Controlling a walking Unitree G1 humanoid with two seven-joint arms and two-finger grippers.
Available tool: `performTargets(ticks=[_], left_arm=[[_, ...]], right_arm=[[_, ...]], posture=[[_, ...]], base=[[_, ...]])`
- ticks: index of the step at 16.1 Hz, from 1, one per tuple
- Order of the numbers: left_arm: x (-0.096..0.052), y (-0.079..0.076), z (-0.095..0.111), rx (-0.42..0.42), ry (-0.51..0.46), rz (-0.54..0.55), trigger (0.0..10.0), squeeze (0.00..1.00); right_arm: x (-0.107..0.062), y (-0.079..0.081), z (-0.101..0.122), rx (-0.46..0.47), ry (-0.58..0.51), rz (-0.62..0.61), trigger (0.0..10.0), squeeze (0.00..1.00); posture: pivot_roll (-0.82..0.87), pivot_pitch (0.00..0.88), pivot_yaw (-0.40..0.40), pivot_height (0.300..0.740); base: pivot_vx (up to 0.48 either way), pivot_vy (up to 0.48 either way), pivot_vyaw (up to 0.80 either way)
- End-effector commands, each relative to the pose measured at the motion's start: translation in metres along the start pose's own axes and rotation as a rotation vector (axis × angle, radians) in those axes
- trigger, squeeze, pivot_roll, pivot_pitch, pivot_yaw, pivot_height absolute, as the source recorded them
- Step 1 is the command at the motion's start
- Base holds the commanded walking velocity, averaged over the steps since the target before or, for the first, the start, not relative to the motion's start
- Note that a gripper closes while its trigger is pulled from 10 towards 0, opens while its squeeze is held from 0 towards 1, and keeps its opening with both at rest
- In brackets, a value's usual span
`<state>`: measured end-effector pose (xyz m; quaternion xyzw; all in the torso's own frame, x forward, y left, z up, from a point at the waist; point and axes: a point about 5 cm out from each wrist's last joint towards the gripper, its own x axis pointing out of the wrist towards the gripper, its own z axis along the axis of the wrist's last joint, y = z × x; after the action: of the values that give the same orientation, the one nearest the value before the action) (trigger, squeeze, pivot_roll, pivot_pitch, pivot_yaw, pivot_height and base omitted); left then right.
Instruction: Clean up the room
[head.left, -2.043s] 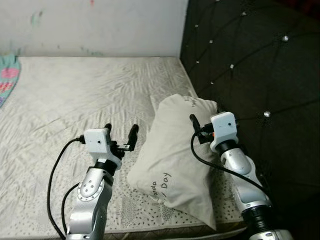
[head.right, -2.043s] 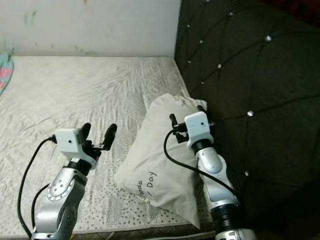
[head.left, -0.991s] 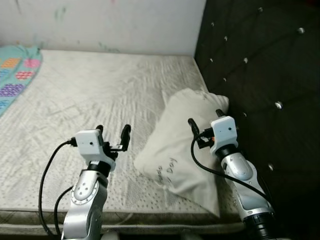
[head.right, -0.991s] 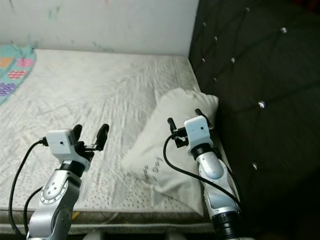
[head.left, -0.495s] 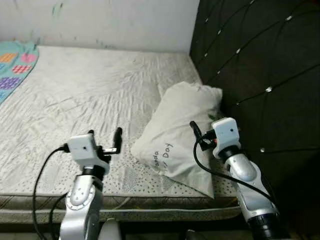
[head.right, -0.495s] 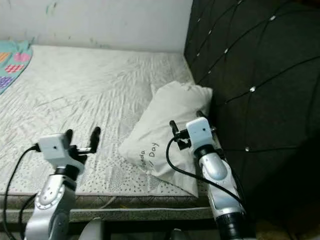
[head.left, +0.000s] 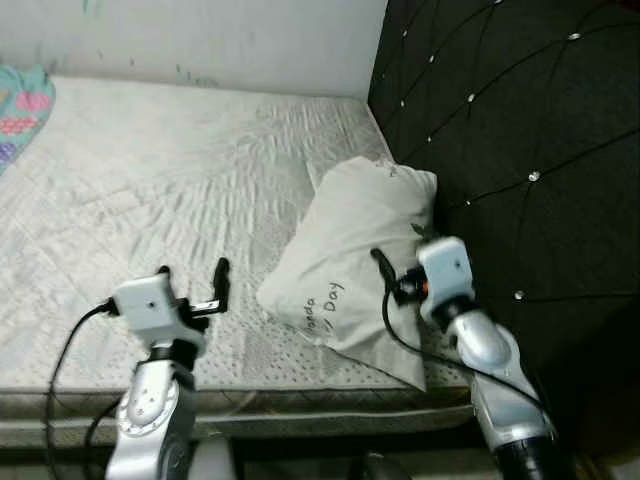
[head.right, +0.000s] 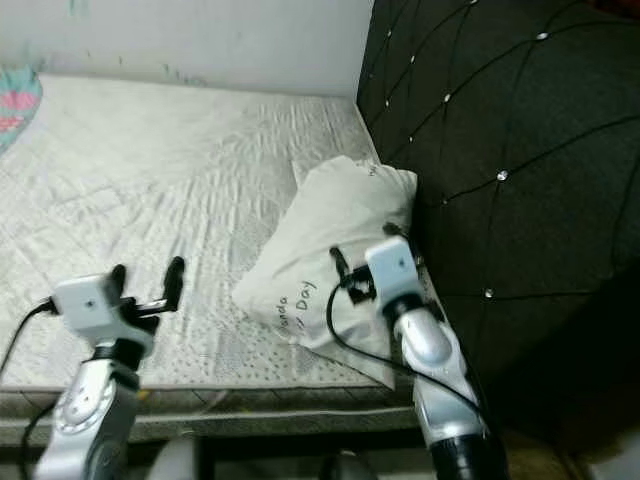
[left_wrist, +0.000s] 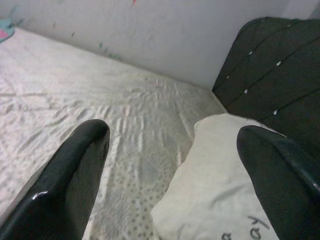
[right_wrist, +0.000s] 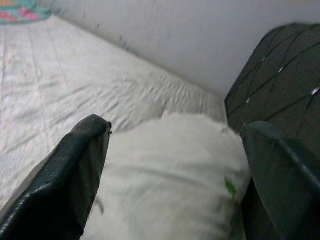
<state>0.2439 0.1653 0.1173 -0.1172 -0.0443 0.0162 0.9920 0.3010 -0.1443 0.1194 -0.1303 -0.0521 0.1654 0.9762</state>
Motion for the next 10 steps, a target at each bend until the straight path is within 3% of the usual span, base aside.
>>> performTargets(ticks=[1, 4, 10], left_arm=[[-0.002, -0.003, 0.004, 0.005, -0.004, 0.004, 10.0, 0.0], [-0.023, 0.01, 0.01, 0.034, 0.022, 0.065, 10.0, 0.0], [-0.032, 0.015, 0.016, 0.041, 0.045, 0.103, 10.0, 0.0]], right_arm=[[-0.003, -0.001, 0.002, -0.006, 0.003, 0.016, 10.0, 0.0], [-0.017, 0.009, 0.003, 0.016, 0.04, 0.097, 10.0, 0.0], [-0.036, 0.009, 0.007, 0.035, 0.092, 0.124, 10.0, 0.0]], posture=[[-0.01, 0.124, -0.124, 0.671], [-0.02, 0.215, -0.122, 0.671], [-0.05, 0.295, -0.155, 0.671]], base=[[0.0, 0.0, 0.0], [0.0, 0.0, 0.0], [0.0, 0.0, 0.0]])
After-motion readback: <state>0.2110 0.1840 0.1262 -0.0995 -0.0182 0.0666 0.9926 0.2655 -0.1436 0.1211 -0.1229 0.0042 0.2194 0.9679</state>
